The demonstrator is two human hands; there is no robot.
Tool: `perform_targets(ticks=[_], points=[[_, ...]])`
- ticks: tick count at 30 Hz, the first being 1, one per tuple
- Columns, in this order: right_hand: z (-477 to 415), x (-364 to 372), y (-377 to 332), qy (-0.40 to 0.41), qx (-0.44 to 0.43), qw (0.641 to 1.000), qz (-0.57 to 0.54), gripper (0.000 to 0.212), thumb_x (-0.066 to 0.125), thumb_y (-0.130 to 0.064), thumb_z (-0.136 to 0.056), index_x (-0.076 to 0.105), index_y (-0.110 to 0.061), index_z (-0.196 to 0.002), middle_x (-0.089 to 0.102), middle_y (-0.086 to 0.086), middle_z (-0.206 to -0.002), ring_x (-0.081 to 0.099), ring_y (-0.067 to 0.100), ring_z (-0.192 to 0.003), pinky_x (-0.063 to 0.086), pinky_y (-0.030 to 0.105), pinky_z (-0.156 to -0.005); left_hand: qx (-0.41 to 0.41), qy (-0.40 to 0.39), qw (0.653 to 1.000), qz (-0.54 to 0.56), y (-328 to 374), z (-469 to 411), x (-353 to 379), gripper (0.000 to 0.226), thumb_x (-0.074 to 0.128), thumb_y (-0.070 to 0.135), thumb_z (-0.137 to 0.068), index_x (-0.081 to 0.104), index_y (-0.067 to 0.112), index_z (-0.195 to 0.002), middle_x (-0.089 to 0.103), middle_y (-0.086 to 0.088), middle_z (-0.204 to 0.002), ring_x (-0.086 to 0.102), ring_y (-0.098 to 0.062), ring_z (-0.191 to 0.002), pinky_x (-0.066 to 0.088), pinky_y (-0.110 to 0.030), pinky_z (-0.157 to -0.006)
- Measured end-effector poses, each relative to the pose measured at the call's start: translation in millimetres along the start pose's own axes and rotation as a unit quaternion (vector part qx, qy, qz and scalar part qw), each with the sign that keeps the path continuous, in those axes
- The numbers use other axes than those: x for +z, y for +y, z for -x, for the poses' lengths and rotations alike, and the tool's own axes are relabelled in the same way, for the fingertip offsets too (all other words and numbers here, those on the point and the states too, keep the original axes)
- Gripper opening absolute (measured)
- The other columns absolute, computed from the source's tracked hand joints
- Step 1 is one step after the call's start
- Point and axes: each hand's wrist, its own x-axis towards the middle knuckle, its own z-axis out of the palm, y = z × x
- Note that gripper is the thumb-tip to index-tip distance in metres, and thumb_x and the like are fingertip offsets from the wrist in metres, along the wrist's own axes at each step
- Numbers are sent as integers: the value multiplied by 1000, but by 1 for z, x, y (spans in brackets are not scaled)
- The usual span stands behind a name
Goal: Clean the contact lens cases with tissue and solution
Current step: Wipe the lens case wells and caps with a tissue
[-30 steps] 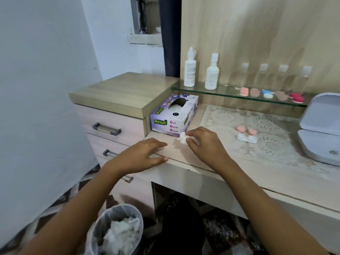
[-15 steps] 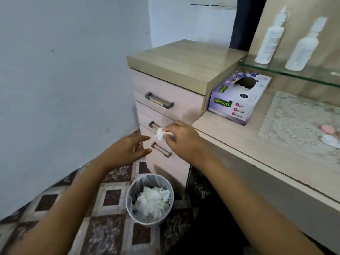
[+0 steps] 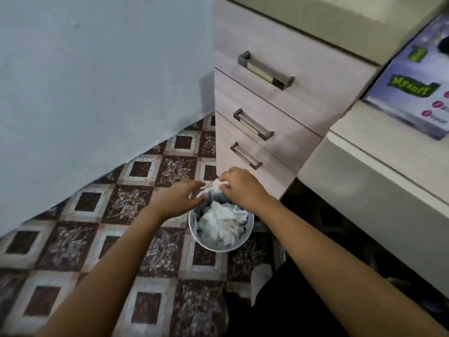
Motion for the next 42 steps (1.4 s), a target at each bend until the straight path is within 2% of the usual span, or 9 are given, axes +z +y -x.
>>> perform_targets(ticks=[6,10,14,19,23,26,33,38,42], points=[[-11,42,20,-56,57,997,-15,32,57,-16,-88,60,-8,-119,56,12,-126,52,29,-115,44,35,-95,-45,-44,998,6,-18,-5,30,48,56,39,-90,51,16,-132,55,-7,-128,53,-21,-112,39,-26,-90],[-12,54,27,-54,57,997,-29,24,59,-18,-85,61,-7,-105,63,12,-101,57,28,-97,46,35,-78,-47,-63,997,8,-23,-4,37,45,55,37,-91,52,15,-130,55,-9,-127,53,-22,-110,36,-23,-85],[-12,55,29,-52,46,997,-21,24,58,-22,-87,60,-6,-106,63,11,-101,56,28,-97,45,35,-80,-48,-64,997,8,-25,-4,36,48,56,39,-90,51,16,-131,55,-9,-128,53,-21,-111,39,-26,-90],[-9,31,24,-49,30,998,-4,36,51,-23,-93,54,-6,-125,56,13,-126,50,28,-116,42,37,-96,-47,-45,998,1,-14,-6,23,51,55,41,-90,48,15,-134,53,-7,-131,52,-21,-113,40,-30,-94],[-7,5,18,-28,-7,1000,-2,40,49,-21,-93,50,-8,-131,52,12,-130,47,25,-120,37,32,-101,-23,-14,1000,0,1,-10,6,46,56,37,-91,51,14,-131,55,-7,-128,54,-18,-112,38,-23,-91],[-3,-21,10,-1,-32,999,2,39,48,-21,-94,50,-7,-131,52,12,-130,48,25,-119,38,34,-100,-4,13,1000,-11,17,-13,-13,47,55,38,-91,51,13,-130,55,-8,-129,55,-19,-112,40,-25,-93],[21,-96,-7,97,-101,989,38,40,47,-19,-94,48,-4,-132,50,11,-136,43,22,-126,27,25,-100,54,106,992,-30,73,-10,-74,44,59,35,-88,54,16,-128,55,-8,-130,54,-21,-114,39,-29,-96],[53,-151,-10,173,-116,976,62,41,46,-23,-95,47,-9,-133,49,8,-137,42,21,-127,31,29,-102,119,159,978,-64,132,-3,-112,49,58,34,-89,50,14,-132,53,-9,-133,53,-24,-114,33,-23,-95],[89,-191,-2,228,-116,964,75,43,47,-24,-94,46,-10,-134,47,8,-139,40,21,-129,30,29,-104,188,192,961,-68,186,4,-128,51,59,37,-87,50,14,-132,54,-7,-133,49,-19,-121,28,-17,-96]])
